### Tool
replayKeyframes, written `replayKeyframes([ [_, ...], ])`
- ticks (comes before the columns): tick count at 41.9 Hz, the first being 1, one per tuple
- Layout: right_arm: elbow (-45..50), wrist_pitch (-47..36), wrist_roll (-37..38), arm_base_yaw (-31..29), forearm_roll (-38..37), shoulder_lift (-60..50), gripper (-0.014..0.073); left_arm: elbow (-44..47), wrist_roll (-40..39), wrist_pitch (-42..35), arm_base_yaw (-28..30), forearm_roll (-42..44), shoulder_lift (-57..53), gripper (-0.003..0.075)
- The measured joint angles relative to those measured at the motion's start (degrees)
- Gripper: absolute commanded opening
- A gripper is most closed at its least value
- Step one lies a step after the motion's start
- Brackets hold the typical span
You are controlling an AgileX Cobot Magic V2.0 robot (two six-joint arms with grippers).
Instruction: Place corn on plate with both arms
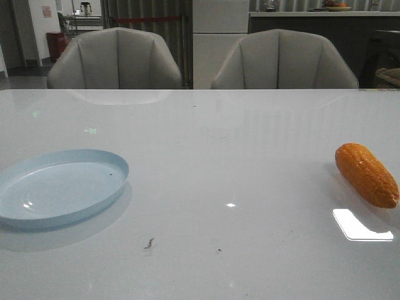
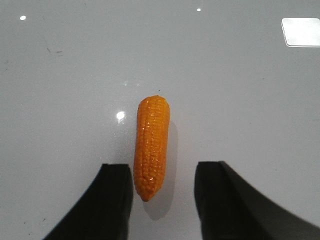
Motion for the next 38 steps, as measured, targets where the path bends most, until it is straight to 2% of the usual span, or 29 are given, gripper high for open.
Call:
replayKeyframes([
  [9,0.0,0.8,0.0,0.0,0.0,0.0,0.0413,-6.5,3.9,5.0,0.0,-0.6,10.2,0.0529],
  [20,0.0,2.2,0.0,0.0,0.0,0.0,0.0413,-7.8,4.0,5.4,0.0,-3.1,17.5,0.0434],
  [28,0.0,2.6,0.0,0.0,0.0,0.0,0.0413,-7.8,4.0,5.4,0.0,-3.6,19.4,0.0392],
  [38,0.0,2.6,0.0,0.0,0.0,0.0,0.0413,-8.2,4.0,5.5,0.0,-5.4,19.9,0.0228],
])
